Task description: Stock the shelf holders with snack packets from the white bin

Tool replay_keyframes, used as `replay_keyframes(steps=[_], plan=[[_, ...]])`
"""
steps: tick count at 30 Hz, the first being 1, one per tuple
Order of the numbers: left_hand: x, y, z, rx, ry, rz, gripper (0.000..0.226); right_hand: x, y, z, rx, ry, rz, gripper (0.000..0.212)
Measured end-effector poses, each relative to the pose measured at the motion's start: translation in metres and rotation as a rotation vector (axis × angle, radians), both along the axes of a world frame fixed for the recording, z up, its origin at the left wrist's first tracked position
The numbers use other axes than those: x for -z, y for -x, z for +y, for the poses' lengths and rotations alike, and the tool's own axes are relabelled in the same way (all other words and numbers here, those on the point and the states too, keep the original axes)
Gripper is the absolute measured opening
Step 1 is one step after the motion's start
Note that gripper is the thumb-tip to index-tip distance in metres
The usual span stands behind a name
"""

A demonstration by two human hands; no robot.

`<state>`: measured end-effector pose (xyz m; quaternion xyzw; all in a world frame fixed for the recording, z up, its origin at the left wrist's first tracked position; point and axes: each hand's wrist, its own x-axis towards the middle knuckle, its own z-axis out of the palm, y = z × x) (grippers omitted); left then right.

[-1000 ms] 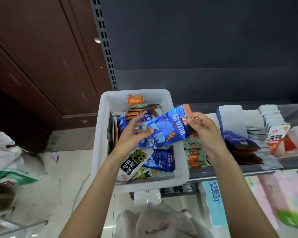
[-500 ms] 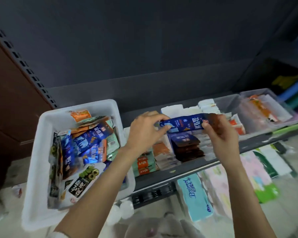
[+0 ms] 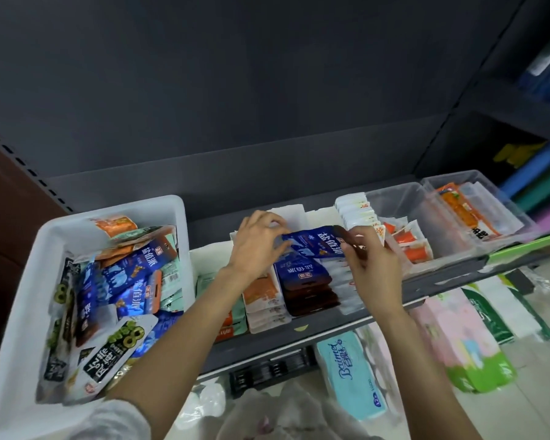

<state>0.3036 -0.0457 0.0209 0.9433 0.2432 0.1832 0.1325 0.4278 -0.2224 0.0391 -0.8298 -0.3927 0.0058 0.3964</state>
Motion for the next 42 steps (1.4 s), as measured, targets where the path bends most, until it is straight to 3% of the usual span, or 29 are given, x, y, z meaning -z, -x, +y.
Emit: replay_keyframes(steps=[6,9,13,17,22,26,28,31,34,42], plan=[[0.000,0.007,-0.002,0.079,-0.008,-0.119,0.019,-0.008,0.005,0.024,-0.227,0.066,-0.134,0.011],[0.005,0.016,-0.001,0.099,0.013,-0.025,0.017,-0.004,0.010,0.032,-0.281,0.104,-0.287,0.012],[0.014,0.030,-0.006,0.155,0.034,0.082,0.031,0.019,0.017,0.031,-0.307,0.273,-0.472,0.025],[0.011,0.049,-0.010,0.178,0.144,0.073,0.040,0.021,0.022,0.022,-0.292,0.225,-0.402,0.038],[-0.013,0.102,-0.009,-0.201,0.283,-0.299,0.013,-0.016,0.053,0.032,-0.267,-0.036,-0.205,0.036],[-0.019,0.174,0.003,-0.507,0.280,-0.375,0.008,-0.027,0.111,0.071,-0.484,-0.065,-0.052,0.031],[-0.009,0.217,0.012,-0.619,0.233,-0.311,0.001,-0.024,0.147,0.095,-0.633,0.005,0.012,0.030],[0.008,0.278,0.030,-0.728,0.097,-0.110,0.027,-0.003,0.200,0.136,-0.795,0.157,0.000,0.032],[0.023,0.312,0.046,-0.772,0.032,0.070,0.038,0.028,0.240,0.179,-0.844,0.288,-0.113,0.036],[0.040,0.312,0.081,-0.496,0.030,0.219,0.051,0.080,0.265,0.250,-0.787,0.737,-0.322,0.069]])
